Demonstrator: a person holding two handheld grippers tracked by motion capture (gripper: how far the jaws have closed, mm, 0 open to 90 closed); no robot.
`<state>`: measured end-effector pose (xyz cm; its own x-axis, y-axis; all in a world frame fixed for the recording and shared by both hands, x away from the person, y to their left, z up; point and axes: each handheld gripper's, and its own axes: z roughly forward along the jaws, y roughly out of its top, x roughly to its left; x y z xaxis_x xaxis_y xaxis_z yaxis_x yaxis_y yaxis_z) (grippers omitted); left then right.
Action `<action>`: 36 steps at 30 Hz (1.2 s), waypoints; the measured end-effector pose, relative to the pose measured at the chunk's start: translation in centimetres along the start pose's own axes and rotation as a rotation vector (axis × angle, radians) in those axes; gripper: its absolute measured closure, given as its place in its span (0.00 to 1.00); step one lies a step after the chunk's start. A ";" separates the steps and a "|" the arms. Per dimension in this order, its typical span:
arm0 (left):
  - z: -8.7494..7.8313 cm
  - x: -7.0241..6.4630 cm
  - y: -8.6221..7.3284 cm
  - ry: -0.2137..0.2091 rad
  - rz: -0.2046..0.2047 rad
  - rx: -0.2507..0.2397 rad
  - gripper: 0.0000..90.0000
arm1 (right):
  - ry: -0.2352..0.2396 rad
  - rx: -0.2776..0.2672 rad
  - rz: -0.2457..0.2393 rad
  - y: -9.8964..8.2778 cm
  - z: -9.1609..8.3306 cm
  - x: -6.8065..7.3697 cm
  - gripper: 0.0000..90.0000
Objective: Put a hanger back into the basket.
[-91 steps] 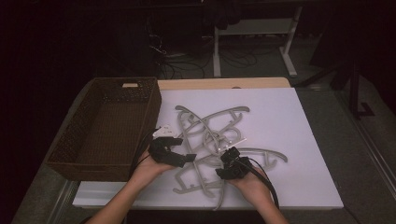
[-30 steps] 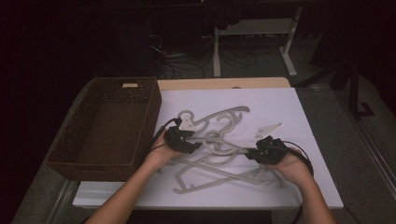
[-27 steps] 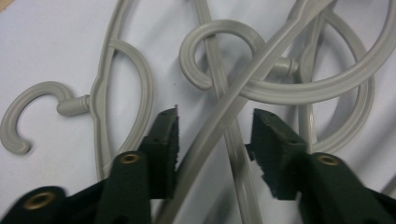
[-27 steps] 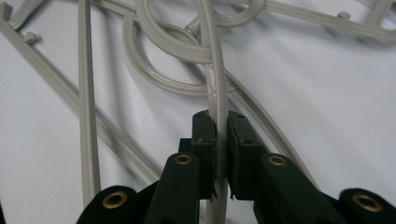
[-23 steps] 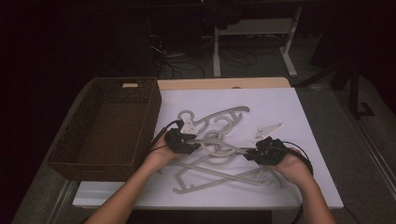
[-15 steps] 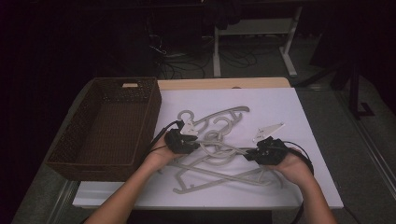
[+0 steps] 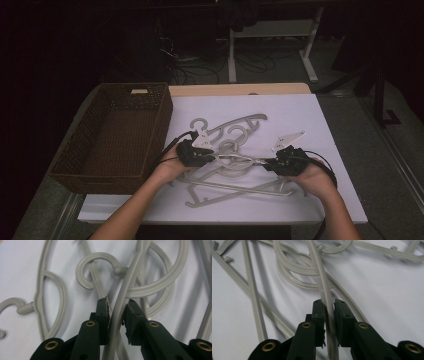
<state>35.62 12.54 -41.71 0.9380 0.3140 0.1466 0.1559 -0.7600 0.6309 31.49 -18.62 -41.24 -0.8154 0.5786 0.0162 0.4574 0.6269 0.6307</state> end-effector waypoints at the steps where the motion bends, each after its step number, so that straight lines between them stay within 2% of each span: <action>1: 0.0 0.0 0.0 -0.011 0.006 0.001 0.85 | -0.004 -0.001 0.003 0.0 0.0 0.0 0.85; 10: -0.1 -0.6 0.1 -0.115 0.030 -0.011 0.91 | -0.041 -0.008 0.034 -0.5 0.0 -0.7 0.79; 14: -0.5 -0.5 0.1 -0.146 -0.001 -0.033 0.91 | -0.042 -0.015 0.047 -0.5 0.0 -0.8 0.76; 16: -0.7 -0.4 0.1 -0.156 -0.006 -0.033 0.91 | -0.034 -0.042 0.064 -0.4 -0.1 -0.8 0.71; 18: -0.9 -0.4 0.1 -0.168 -0.038 -0.044 0.91 | -0.043 -0.060 0.075 -0.3 -0.3 -0.8 0.63; 19: -0.9 -0.4 0.1 -0.168 -0.038 -0.044 0.91 | -0.043 -0.060 0.075 -0.3 -0.3 -0.8 0.63; 23: -1.8 -0.2 0.4 -0.156 -0.095 -0.046 0.91 | -0.054 -0.158 0.127 -0.1 -1.4 -0.8 0.46; 25: -2.2 -0.1 0.5 -0.157 -0.132 -0.055 0.91 | -0.048 -0.198 0.148 0.0 -1.9 -0.8 0.43; 28: -3.1 0.1 0.8 -0.127 -0.174 -0.061 0.91 | -0.044 -0.232 0.157 0.2 -2.4 -0.6 0.38; 31: -4.3 0.4 1.2 -0.069 -0.207 -0.050 0.91 | -0.060 -0.249 0.157 0.4 -3.0 -0.2 0.35; 33: -5.4 0.8 1.5 -0.013 -0.235 -0.046 0.91 | -0.057 -0.273 0.168 0.5 -3.5 -0.2 0.33; 36: -7.1 1.7 1.9 0.043 -0.278 -0.047 0.91 | -0.053 -0.292 0.165 0.7 -4.1 0.1 0.31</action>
<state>35.30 15.66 -34.90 0.8474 0.5310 -0.0056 0.3896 -0.6144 0.6861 30.24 -20.25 -37.58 -0.7161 0.6906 0.1008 0.4541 0.3513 0.8187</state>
